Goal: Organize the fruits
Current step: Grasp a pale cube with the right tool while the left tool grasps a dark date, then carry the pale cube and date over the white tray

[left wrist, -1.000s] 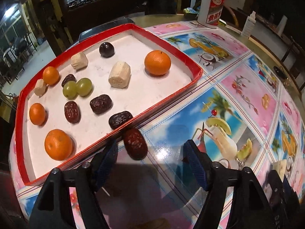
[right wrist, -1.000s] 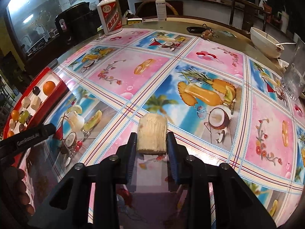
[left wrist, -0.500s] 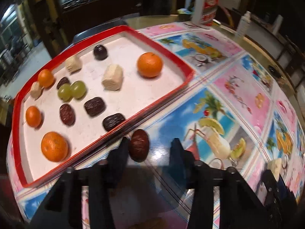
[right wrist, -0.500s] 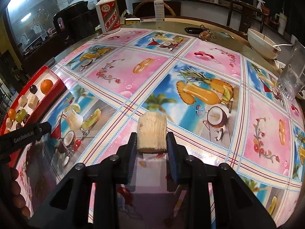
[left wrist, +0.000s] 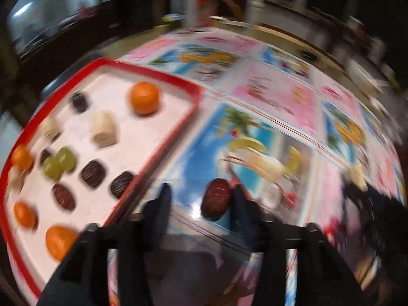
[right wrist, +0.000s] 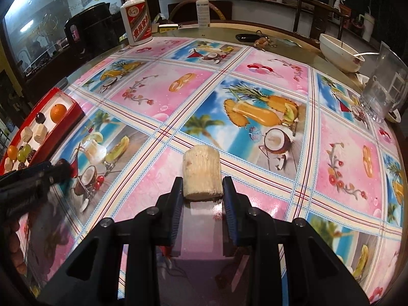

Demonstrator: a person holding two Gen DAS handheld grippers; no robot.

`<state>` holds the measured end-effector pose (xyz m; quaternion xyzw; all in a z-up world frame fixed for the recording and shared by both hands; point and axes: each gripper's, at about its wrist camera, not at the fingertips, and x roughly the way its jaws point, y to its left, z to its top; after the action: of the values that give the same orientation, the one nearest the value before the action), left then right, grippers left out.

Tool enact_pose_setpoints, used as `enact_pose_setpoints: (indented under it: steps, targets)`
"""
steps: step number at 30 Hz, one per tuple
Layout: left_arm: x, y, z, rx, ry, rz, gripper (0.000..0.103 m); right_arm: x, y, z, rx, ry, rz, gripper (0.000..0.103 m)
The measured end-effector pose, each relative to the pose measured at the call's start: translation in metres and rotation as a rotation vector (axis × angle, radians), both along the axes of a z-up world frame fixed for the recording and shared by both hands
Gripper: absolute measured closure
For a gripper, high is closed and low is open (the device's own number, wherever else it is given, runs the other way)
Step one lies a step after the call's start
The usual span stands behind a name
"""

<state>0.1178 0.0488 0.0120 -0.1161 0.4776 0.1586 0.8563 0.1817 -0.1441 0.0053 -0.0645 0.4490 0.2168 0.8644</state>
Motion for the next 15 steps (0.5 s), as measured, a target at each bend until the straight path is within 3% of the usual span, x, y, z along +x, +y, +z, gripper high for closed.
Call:
enact_pose_setpoints:
  steps: [3,5,9,15]
  targets:
    - [-0.0018,0.0006,-0.0005,-0.029,-0.027,-0.088,0.036,-0.0013,-0.0020,-0.0005,0.017,-0.008,-0.010,0.071]
    - [-0.0011,0.0025,-0.0002,-0.050,-0.041,-0.116,0.034,-0.0022,-0.0022,-0.0011,0.023,-0.020,-0.011,0.071]
    - [0.0010,0.0027,-0.0012,-0.050,-0.065,-0.174,0.034,-0.0032,-0.0038,-0.0019,0.037,-0.033,-0.007,0.071]
    - [0.0060,-0.0062,-0.0033,0.052,-0.060,-0.173,0.044,0.0011,-0.0076,-0.0023,0.062,-0.032,-0.007,0.071]
